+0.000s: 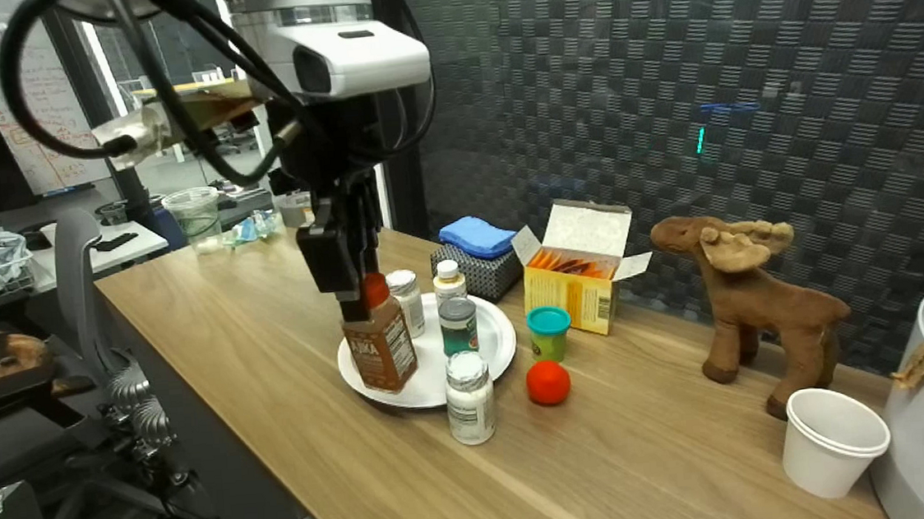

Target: Put the objects on the table onto the tray

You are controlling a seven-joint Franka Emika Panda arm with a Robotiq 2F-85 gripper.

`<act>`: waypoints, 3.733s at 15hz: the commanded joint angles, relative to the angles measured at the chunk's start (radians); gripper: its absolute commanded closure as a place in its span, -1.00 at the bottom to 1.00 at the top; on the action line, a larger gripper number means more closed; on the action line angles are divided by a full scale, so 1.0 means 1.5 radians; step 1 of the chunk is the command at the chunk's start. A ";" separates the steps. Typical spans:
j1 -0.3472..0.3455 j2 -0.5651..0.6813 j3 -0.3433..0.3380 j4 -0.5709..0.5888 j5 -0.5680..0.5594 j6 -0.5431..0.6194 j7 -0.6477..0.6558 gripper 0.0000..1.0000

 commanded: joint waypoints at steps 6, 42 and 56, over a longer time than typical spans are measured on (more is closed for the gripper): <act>0.016 0.132 -0.002 0.131 0.027 -0.008 -0.009 0.51; 0.031 0.082 -0.049 0.077 0.061 0.060 -0.050 -1.00; -0.034 0.238 -0.086 0.175 0.156 0.011 -0.098 -1.00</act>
